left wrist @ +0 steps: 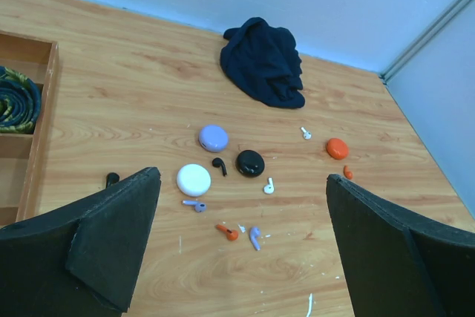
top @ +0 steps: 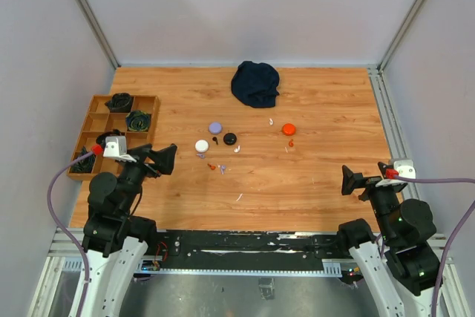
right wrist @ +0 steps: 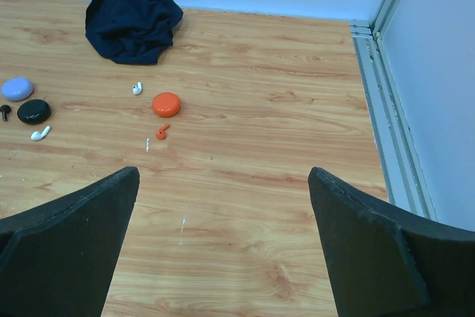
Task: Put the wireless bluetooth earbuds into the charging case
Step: Pick up the charging case at the center of the board.
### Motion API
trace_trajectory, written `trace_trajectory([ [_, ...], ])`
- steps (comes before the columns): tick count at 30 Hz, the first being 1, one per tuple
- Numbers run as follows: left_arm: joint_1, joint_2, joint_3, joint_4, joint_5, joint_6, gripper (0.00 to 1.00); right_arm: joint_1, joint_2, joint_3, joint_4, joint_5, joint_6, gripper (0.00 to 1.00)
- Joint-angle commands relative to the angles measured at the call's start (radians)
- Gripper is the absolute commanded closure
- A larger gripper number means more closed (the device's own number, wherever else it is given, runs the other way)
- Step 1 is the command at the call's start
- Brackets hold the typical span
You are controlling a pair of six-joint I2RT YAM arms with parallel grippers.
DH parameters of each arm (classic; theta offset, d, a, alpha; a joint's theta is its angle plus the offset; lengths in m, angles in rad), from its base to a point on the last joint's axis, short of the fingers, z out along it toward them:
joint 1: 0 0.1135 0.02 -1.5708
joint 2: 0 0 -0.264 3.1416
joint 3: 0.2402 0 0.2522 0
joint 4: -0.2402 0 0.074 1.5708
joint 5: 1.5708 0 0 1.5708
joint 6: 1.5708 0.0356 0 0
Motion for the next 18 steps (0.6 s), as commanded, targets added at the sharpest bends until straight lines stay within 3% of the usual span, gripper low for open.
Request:
trace_trajectory([
  [1,-0.008,0.006,-0.007,0.029,0.003,0.010,0.01,0.013,-0.016,-0.003,0.022,-0.008,-0.011,0.01],
  [10,-0.008,0.095,0.018,0.029,0.090,0.032,0.01,0.013,-0.023,-0.004,0.018,-0.008,-0.011,0.01],
  [18,-0.009,0.331,0.068,0.053,0.138,-0.057,0.01,0.013,-0.026,-0.006,0.009,-0.008,-0.009,0.01],
])
